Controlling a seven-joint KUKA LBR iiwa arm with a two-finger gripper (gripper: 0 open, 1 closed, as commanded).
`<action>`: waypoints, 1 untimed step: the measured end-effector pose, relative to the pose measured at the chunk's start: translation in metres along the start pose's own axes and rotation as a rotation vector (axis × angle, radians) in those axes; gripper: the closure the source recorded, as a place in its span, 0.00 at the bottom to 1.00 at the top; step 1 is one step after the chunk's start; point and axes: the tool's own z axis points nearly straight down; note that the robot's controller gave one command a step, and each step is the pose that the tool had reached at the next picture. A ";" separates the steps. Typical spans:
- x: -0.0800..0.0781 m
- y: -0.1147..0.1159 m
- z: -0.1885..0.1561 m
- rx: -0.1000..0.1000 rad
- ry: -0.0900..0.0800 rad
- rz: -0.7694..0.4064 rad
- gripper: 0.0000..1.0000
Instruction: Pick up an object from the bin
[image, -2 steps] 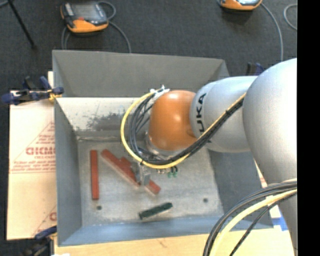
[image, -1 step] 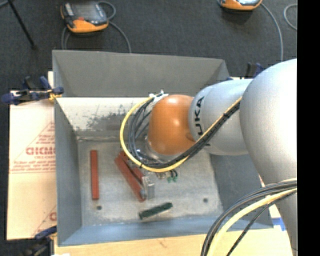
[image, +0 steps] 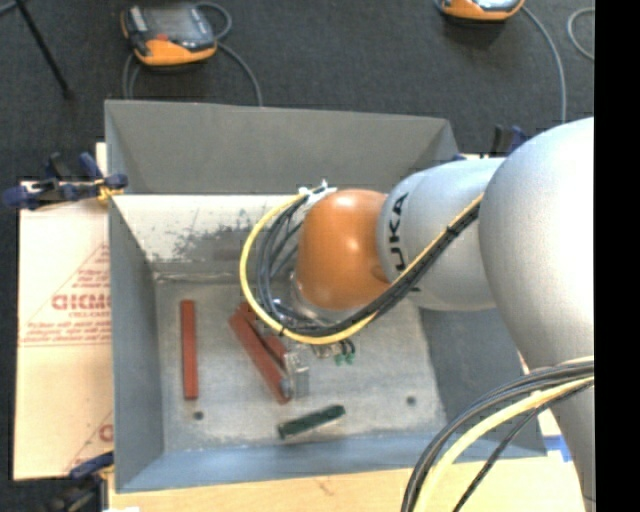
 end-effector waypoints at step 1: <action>0.002 -0.010 0.000 -0.003 0.002 0.026 0.00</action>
Offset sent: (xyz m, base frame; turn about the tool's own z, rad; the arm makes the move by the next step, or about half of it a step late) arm -0.0203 -0.0134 -0.0023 0.1805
